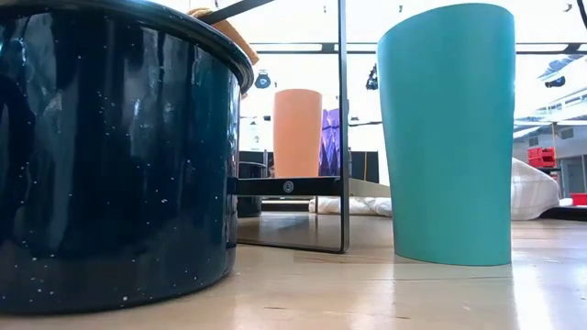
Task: Stack small to large cups/mugs on shelf
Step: Put the bottom dark blue mug on the shelf
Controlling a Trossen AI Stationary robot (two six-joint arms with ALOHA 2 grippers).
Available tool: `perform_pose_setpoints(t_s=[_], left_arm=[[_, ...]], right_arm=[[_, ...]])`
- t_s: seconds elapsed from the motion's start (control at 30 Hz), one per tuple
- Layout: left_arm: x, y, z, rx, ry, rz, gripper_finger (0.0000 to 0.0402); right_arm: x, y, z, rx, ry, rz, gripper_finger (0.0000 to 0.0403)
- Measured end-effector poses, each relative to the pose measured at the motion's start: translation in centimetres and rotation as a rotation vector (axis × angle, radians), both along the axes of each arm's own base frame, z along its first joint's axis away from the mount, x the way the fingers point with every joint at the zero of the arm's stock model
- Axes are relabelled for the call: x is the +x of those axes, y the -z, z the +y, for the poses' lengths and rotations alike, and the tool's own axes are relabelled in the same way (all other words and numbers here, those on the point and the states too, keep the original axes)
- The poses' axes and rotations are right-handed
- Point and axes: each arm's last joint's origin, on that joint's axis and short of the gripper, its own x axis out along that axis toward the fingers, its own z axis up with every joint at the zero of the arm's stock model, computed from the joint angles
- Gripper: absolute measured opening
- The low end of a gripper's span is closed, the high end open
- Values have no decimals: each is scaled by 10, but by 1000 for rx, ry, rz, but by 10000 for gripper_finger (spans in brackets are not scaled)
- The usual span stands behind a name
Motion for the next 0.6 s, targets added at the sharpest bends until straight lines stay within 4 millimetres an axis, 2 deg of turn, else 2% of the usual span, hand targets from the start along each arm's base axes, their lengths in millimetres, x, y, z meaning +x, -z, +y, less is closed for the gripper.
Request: perform_pose_setpoints(t_s=[0.23,0.43,0.6], left_arm=[[0,0,-3,3,88,2,172],[0,0,-4,6,144,3,172],[1,0,-5,7,183,3,172]], right_arm=[[40,0,37,142,60,-288,100],[78,27,57,179,70,-339,100],[100,41,71,253,79,-406,100]])
